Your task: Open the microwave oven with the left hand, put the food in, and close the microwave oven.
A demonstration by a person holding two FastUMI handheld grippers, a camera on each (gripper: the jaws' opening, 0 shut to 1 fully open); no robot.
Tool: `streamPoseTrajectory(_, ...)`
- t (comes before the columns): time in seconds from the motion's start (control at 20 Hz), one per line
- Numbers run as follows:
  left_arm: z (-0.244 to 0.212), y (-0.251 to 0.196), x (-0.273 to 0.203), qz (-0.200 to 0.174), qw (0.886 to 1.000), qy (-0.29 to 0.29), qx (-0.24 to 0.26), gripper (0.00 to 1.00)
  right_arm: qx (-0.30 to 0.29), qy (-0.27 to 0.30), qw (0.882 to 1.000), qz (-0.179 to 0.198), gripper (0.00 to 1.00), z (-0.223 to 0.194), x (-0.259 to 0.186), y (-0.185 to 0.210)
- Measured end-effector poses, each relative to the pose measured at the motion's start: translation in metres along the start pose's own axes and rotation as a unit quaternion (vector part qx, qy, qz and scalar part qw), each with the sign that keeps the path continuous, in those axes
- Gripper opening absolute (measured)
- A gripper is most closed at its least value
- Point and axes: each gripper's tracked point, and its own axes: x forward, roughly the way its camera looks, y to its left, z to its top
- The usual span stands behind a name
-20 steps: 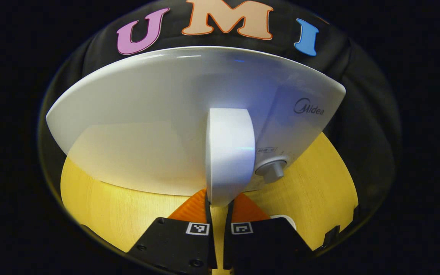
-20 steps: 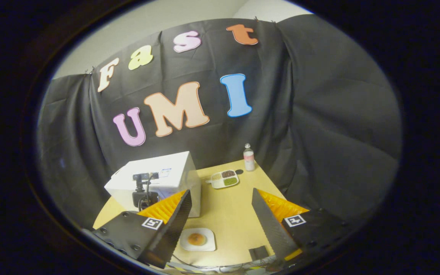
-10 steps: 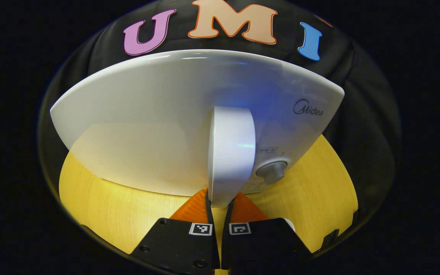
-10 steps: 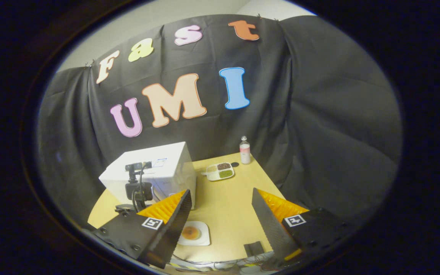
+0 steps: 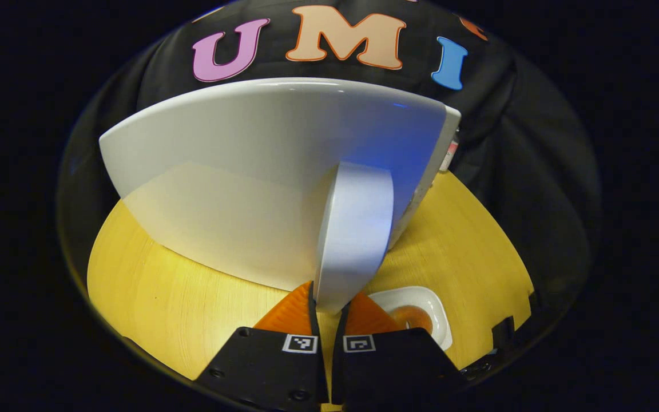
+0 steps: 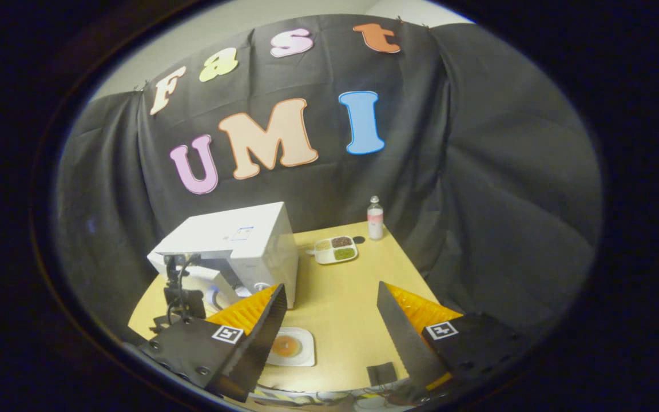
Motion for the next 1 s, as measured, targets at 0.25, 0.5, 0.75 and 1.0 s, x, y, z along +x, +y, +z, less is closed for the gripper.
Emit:
streamPoseTrajectory(0.25, -0.015, 0.009, -0.015, 0.026, 1.0, 0.005, 0.004, 0.15, 0.002, 0.012, 0.999, 0.037, 0.92, -0.011, 0.005, 0.022)
streamPoseTrajectory(0.5, -0.027, 0.034, -0.029, 0.052, 0.998, 0.007, -0.038, 0.41, -0.01, 0.029, 0.998, 0.051, 0.92, -0.028, 0.0, 0.027)
streamPoseTrajectory(0.75, -0.047, 0.059, -0.052, 0.076, 0.993, 0.014, -0.093, 1.0, -0.018, 0.046, 0.997, 0.059, 0.92, -0.042, -0.002, 0.021)
streamPoseTrajectory(1.0, -0.065, 0.079, -0.085, 0.131, 0.987, 0.014, -0.091, 1.0, -0.029, 0.067, 0.994, 0.084, 0.92, -0.059, 0.002, 0.023)
